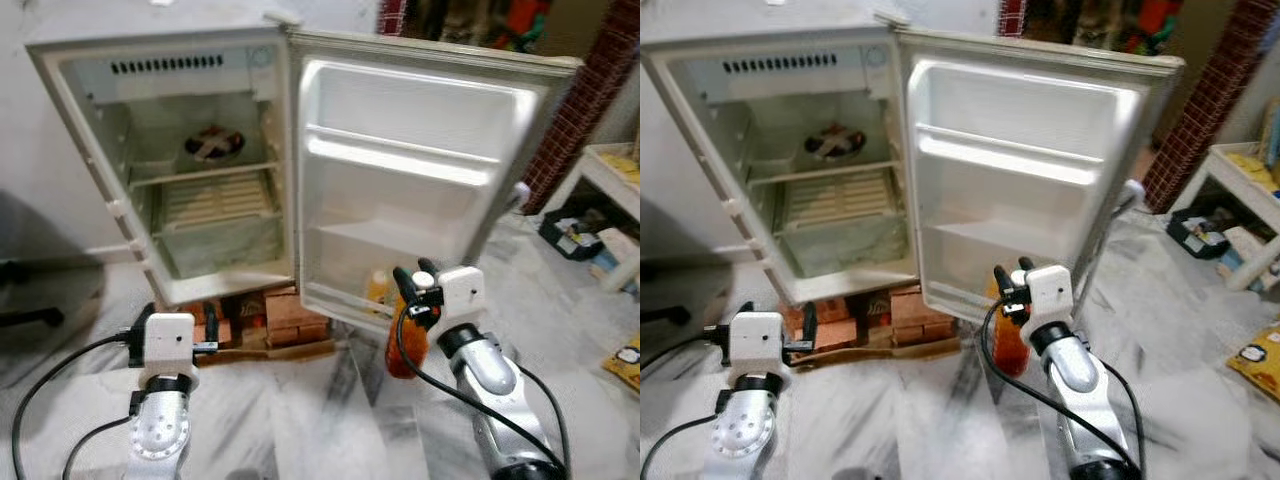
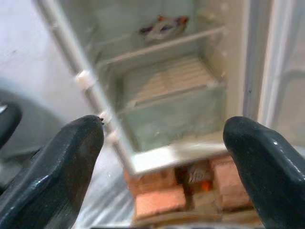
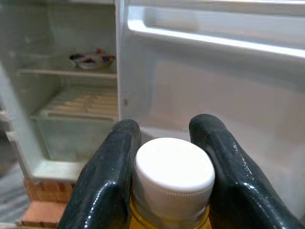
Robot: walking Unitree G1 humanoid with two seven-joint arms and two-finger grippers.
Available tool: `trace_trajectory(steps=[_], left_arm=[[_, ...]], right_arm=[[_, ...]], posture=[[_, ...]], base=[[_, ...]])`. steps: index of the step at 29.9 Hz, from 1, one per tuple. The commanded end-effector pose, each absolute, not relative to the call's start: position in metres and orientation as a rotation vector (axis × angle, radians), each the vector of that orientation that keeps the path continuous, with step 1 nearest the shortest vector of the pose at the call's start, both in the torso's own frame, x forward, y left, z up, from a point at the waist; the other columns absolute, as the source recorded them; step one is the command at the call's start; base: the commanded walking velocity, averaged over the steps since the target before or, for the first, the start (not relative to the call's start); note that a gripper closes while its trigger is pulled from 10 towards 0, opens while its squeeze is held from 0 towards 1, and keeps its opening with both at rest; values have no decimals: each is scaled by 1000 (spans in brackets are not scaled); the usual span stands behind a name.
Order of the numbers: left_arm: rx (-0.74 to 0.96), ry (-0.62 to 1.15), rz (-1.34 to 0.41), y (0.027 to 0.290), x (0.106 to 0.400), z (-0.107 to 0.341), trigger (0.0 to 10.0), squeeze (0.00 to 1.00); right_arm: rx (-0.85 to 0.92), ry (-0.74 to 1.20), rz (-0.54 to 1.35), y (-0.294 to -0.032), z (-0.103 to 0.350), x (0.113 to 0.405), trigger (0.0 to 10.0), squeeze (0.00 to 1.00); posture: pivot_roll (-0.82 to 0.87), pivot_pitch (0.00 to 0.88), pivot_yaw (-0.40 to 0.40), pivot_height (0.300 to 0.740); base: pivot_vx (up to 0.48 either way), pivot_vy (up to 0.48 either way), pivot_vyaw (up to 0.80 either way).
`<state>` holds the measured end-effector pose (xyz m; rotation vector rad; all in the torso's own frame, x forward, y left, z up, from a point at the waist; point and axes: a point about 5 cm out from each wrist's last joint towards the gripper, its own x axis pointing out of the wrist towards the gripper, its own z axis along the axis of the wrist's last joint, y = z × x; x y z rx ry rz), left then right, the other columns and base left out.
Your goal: Restocking fridge
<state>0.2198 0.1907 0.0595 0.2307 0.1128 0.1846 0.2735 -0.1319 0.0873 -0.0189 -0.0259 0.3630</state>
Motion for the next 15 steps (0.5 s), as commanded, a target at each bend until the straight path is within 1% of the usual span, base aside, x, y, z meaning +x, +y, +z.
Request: trace_trajectory(steps=[1, 11, 15], left_arm=[[210, 105, 158, 182, 221, 61, 10000, 0], [212, 108, 152, 180, 222, 60, 10000, 0], [210, 108, 151, 180, 222, 60, 10000, 0]], right_arm=[[-40, -45, 327, -146, 92, 274, 10000, 0], [-61, -47, 371, -140, 90, 272, 10000, 0], [-63, -55, 390, -138, 91, 272, 10000, 0]], posture=[[106, 0, -53, 740], [107, 0, -50, 740], [109, 0, -50, 740]], base=[[375, 0, 0], [332, 0, 0], [293, 0, 716]])
